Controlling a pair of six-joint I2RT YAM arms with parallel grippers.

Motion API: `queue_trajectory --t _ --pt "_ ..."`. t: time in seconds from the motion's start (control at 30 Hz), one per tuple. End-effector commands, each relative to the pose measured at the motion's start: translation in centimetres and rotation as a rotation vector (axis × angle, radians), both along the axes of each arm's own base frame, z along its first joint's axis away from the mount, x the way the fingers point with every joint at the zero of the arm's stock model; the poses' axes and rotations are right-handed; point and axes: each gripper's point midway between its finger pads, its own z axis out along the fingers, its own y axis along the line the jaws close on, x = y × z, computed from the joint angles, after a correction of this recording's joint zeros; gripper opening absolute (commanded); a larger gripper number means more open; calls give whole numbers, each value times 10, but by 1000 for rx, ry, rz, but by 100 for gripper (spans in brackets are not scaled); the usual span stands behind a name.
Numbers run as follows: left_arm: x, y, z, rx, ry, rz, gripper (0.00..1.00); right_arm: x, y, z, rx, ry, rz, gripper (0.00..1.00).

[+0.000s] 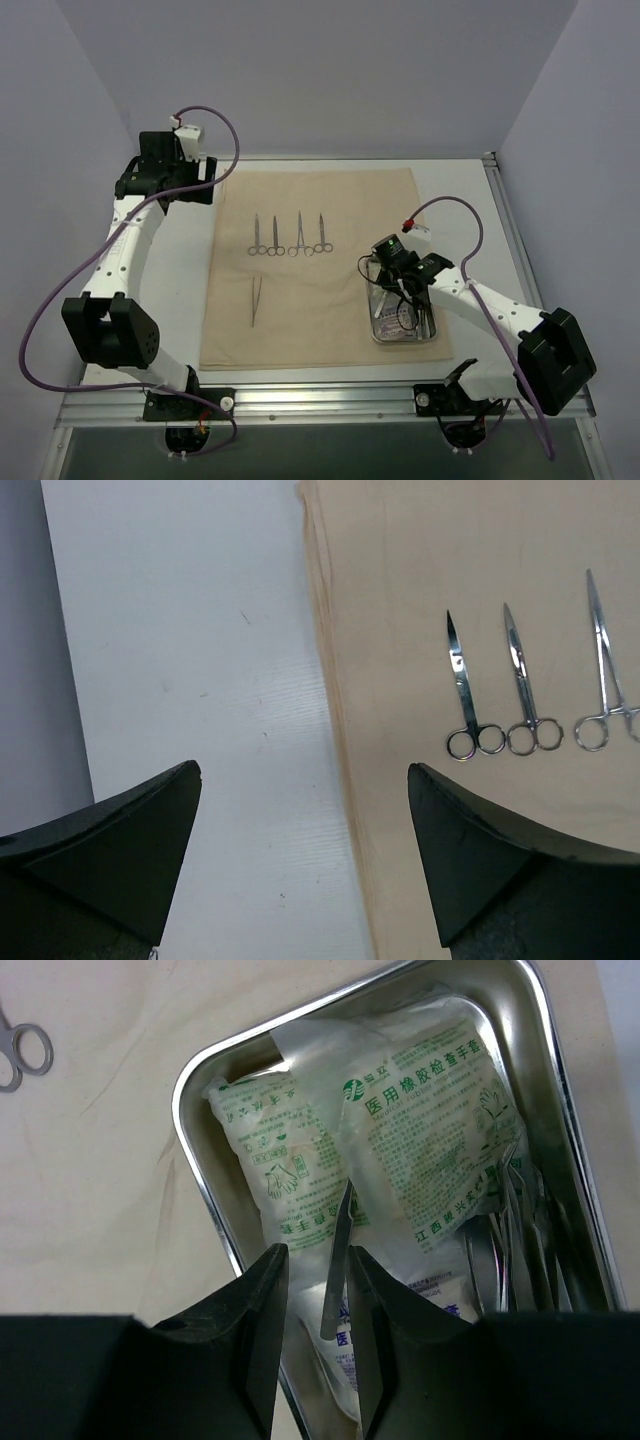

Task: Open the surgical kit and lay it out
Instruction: Pick up the medical item from the container.

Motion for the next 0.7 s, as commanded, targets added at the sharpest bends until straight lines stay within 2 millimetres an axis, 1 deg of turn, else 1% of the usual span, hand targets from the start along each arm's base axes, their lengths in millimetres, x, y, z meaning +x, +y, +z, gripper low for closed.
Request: queue_trajectory --t 0.0,0.03,0.07,0.1,0.13,0.23,0.4,0.57,0.67 --pt "4 -11 23 -137 -34 7 94 9 3 7 87 -37 -50 27" --pt "3 -11 19 -157 -27 14 94 7 2 -1 80 -17 -50 28" --pt "5 -12 18 -168 -33 13 94 8 2 -4 88 -16 -52 28" --pt "2 -13 9 -171 -18 12 94 7 1 -7 88 -9 -53 29" --pt "2 -12 6 -169 -12 16 94 4 -1 -17 76 14 -54 29" --pt "-2 -12 -5 -170 19 12 94 -1 -2 -29 67 45 -55 27" --pt "-9 -15 -10 -172 46 -8 94 -11 -12 -45 39 73 -81 22" --pt "-14 -28 -17 -224 82 -63 94 -16 -15 -61 16 109 -76 20" --pt "-15 -31 -20 -233 91 -73 94 -17 -14 -68 17 114 -68 17"
